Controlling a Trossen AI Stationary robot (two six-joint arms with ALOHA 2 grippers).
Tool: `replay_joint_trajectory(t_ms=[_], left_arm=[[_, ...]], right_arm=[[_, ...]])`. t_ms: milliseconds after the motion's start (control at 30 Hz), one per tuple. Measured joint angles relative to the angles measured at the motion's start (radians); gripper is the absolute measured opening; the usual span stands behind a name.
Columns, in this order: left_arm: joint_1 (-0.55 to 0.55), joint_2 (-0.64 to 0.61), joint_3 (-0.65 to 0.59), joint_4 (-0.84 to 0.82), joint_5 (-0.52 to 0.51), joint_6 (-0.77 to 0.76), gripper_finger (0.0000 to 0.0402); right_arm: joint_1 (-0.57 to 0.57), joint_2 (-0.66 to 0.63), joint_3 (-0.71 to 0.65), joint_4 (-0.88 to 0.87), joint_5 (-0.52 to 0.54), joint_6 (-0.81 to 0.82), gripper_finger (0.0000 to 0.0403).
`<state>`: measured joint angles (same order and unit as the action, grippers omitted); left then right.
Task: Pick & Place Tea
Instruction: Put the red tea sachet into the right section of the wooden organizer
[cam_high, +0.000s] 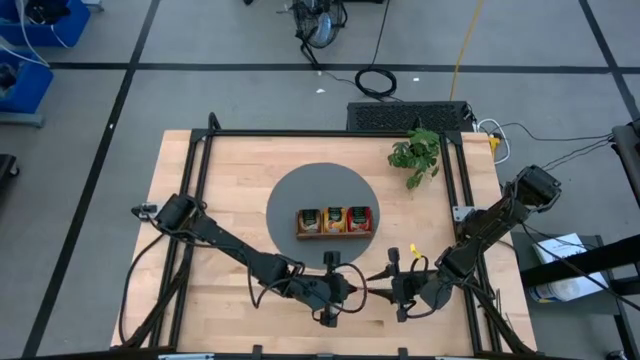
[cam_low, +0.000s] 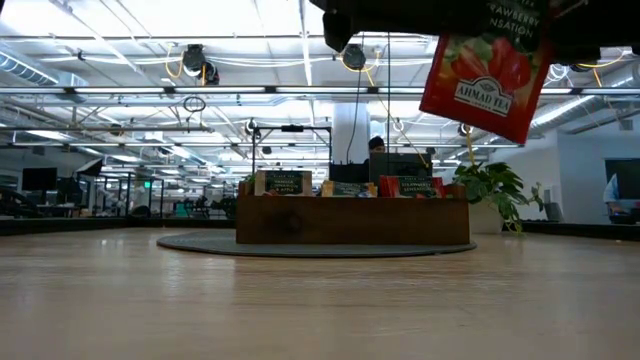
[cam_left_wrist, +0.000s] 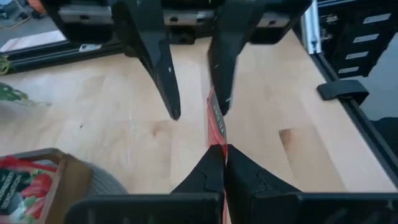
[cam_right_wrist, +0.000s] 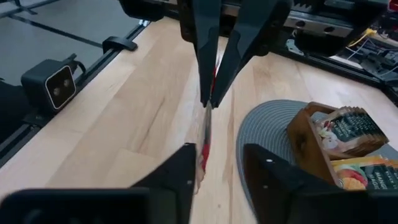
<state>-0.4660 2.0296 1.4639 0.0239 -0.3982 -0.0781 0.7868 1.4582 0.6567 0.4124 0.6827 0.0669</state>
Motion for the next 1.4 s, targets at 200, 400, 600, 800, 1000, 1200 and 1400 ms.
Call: replay_joint_trajectory(t_ms=[200,400,600,800,1000,1200,1400], left_arm=[[0.0,0.0,0.0,-0.009,-0.021,-0.009,0.0002],[0.009,0.0,0.0,-0.008,-0.025,-0.02,0.0002],[0.016,0.0,0.0,-0.009,-0.028,-0.028,0.0001],[0.015,0.0,0.0,-0.025,-0.028,-0.028,0.0001],[0.015,0.0,0.0,-0.026,-0.027,-0.029,0.001],[0.016,0.0,0.0,-0.027,0.003,-0.032,0.0018],[0.003,0.0,0.0,-0.029,0.005,-0.008,0.0059]], right_arm=[[-0.001,-0.009,0.0,0.033,-0.007,-0.006,0.0177],[-0.051,-0.008,0.0,0.032,-0.106,0.066,0.0171],[-0.087,-0.008,0.0,0.024,-0.139,0.083,0.0117],[-0.087,-0.008,0.0,0.028,-0.143,0.026,0.0013],[-0.095,-0.008,0.0,0.031,-0.164,0.016,0.0003],[-0.1,-0.008,0.0,-0.003,-0.164,0.026,0.0001],[-0.101,-0.008,0.0,-0.03,-0.163,0.052,0.0]])
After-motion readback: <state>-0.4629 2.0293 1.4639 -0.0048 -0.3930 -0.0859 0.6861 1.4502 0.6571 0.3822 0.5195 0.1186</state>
